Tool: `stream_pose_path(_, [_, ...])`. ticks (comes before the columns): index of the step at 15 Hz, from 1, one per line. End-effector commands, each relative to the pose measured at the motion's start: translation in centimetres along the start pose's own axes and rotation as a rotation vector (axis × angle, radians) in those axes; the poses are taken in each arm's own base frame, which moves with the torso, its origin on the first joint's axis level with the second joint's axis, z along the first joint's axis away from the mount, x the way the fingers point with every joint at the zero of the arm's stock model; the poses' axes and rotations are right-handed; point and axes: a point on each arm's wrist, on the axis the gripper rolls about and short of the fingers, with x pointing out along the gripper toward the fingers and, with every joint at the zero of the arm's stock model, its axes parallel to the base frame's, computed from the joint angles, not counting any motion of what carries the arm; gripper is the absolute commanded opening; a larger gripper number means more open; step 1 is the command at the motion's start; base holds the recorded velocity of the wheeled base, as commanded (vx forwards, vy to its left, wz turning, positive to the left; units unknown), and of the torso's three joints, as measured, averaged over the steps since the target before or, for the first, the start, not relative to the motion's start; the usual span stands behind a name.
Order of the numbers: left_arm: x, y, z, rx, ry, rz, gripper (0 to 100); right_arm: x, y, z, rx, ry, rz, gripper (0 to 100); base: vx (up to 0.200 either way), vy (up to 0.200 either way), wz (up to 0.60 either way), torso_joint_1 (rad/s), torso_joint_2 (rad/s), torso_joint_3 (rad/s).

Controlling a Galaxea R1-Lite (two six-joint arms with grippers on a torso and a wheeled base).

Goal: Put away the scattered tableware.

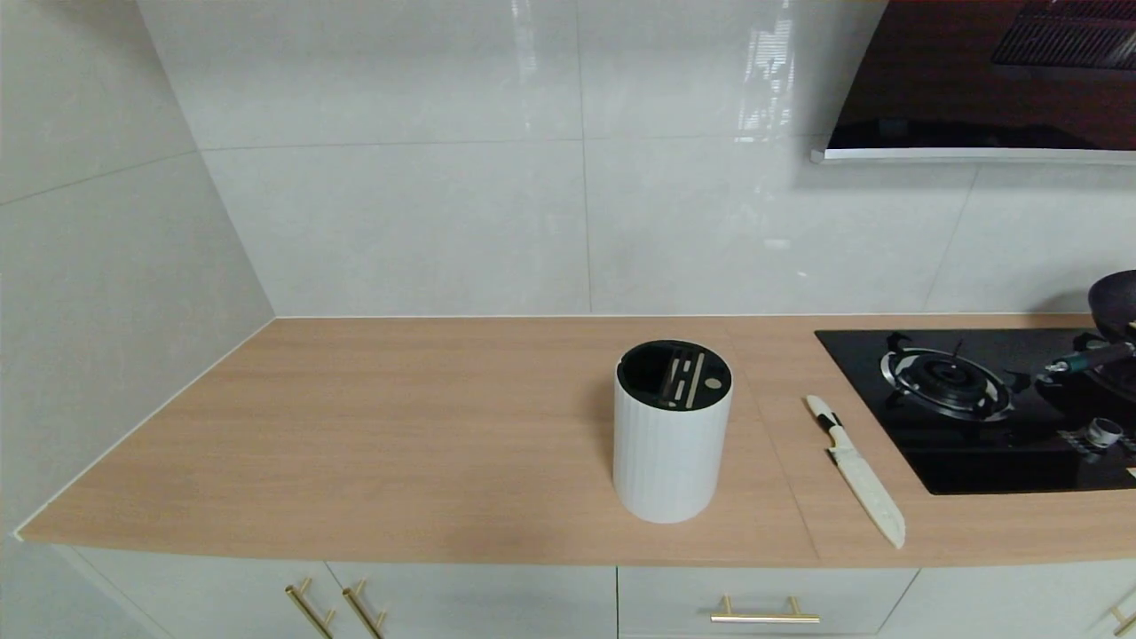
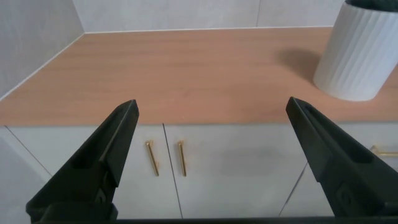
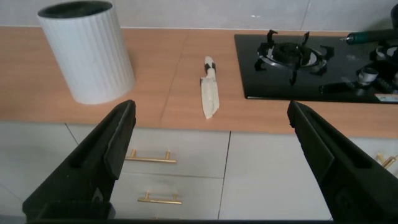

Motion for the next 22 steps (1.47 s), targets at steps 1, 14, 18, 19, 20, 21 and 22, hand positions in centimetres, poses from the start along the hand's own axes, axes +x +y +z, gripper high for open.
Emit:
stream_pose_path(1, [0.0,0.0,0.0,0.0,0.0,0.001,100,0.01,0.0,0.0,-0.001,0.001,0.001,100,0.0,0.0,0.0,0.173,-0.35,-0.188])
stream_pose_path(14, [0.01,0.0,0.0,0.0,0.001,0.001,100,0.01,0.0,0.0,-0.001,0.001,0.001,100,0.0,0.0,-0.14,0.034,-0.07,-0.034])
stream_pose_path(18, [0.01,0.0,0.0,0.0,0.001,0.001,100,0.01,0.0,0.0,-0.001,0.001,0.001,100,0.0,0.0,0.0,0.0,0.0,0.0])
stream_pose_path(19, [0.01,0.0,0.0,0.0,0.001,0.001,100,0.01,0.0,0.0,-0.001,0.001,0.001,100,0.0,0.0,0.0,0.0,0.0,0.0])
stream_pose_path(20, [0.0,0.0,0.0,0.0,0.0,0.001,100,0.01,0.0,0.0,-0.001,0.001,0.001,100,0.0,0.0,0.0,0.0,0.0,0.0])
stream_pose_path(21, [0.0,0.0,0.0,0.0,0.0,0.001,100,0.01,0.0,0.0,-0.001,0.001,0.001,100,0.0,0.0,0.0,0.0,0.0,0.0])
stream_pose_path(22, [0.0,0.0,0.0,0.0,0.0,0.002,100,0.01,0.0,0.0,-0.001,0.001,0.001,100,0.0,0.0,0.0,0.0,0.0,0.0])
